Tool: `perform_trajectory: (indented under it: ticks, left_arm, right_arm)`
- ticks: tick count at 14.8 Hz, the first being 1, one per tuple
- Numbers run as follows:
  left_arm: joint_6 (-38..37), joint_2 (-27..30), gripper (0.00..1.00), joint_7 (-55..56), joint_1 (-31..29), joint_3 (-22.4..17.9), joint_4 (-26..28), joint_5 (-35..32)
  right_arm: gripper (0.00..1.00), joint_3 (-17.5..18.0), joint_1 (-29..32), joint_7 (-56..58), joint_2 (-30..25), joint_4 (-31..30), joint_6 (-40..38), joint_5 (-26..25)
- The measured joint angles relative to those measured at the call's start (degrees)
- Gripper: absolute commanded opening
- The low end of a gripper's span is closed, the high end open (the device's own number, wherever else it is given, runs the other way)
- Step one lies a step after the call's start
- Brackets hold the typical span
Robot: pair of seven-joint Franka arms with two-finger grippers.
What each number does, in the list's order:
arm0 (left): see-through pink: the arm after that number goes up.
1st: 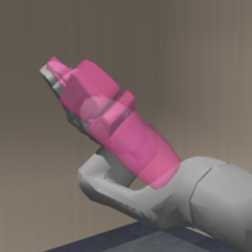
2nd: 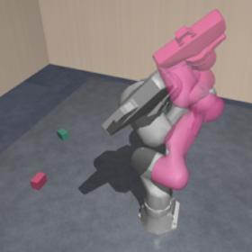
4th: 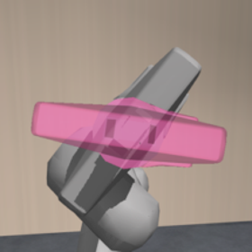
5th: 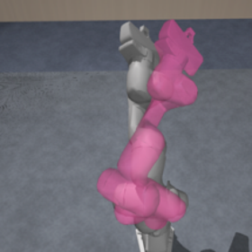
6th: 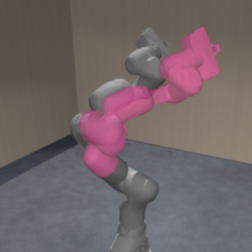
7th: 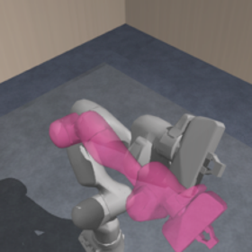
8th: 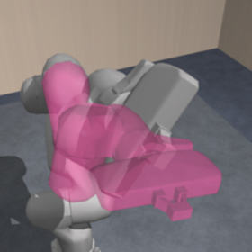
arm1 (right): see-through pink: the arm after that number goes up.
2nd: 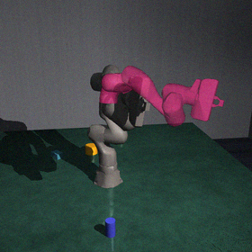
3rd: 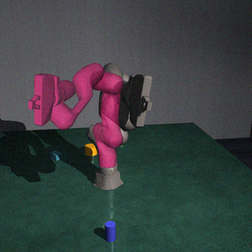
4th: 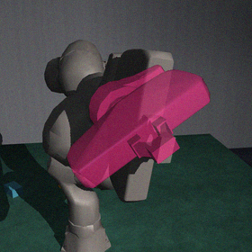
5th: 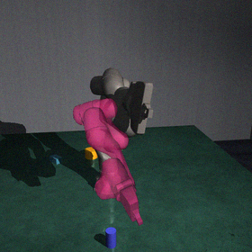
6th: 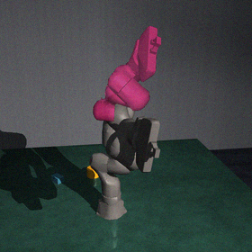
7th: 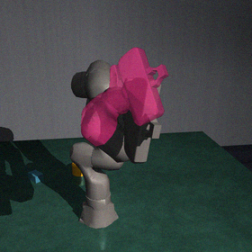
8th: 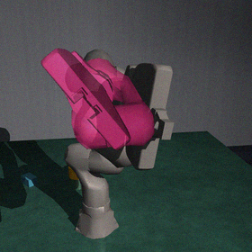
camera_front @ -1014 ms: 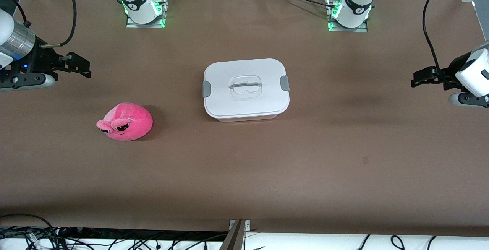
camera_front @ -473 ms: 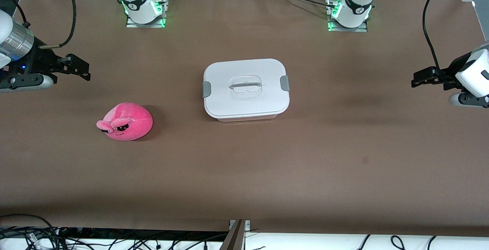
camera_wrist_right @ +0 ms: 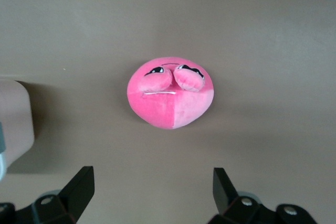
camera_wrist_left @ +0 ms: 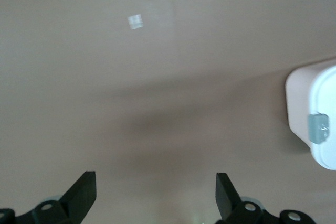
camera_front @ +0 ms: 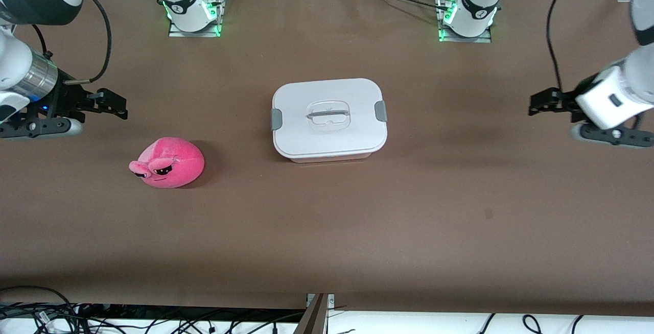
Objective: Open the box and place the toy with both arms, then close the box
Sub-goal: 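Reach the left gripper to the lid handle while the right gripper reaches the toy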
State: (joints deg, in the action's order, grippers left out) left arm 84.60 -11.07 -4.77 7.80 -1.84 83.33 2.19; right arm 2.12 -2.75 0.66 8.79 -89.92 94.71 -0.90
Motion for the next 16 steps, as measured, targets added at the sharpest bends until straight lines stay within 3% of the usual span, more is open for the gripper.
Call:
perform_trajectory:
  ticks: [5, 7, 11, 16]
  left_arm:
    - [0.1, -1.8, 1.0, 0.0, 11.7, 3.2, 0.0, 0.5]
    - [1.6, -4.1, 1.0, 0.1, 17.6, 5.2, 0.0, 0.5]
    - [13.8, -10.7, 1.0, 0.0, 29.4, 5.8, 0.1, 0.4]
    - [26.6, -18.4, 1.0, -5.3, 35.6, 5.8, 0.0, -6.6]
  right_arm:
    - [1.0, 0.1, 0.0, 0.0, 6.9, -0.7, 0.6, -0.3]
    - [1.0, 0.2, -0.1, 0.1, 9.0, -3.5, 4.7, -0.3]
    - [1.0, 0.3, -0.1, 0.9, 10.2, -12.2, 14.0, -0.3]
    - [1.0, 0.3, -0.1, 4.3, 10.1, -17.9, 22.1, -0.3]
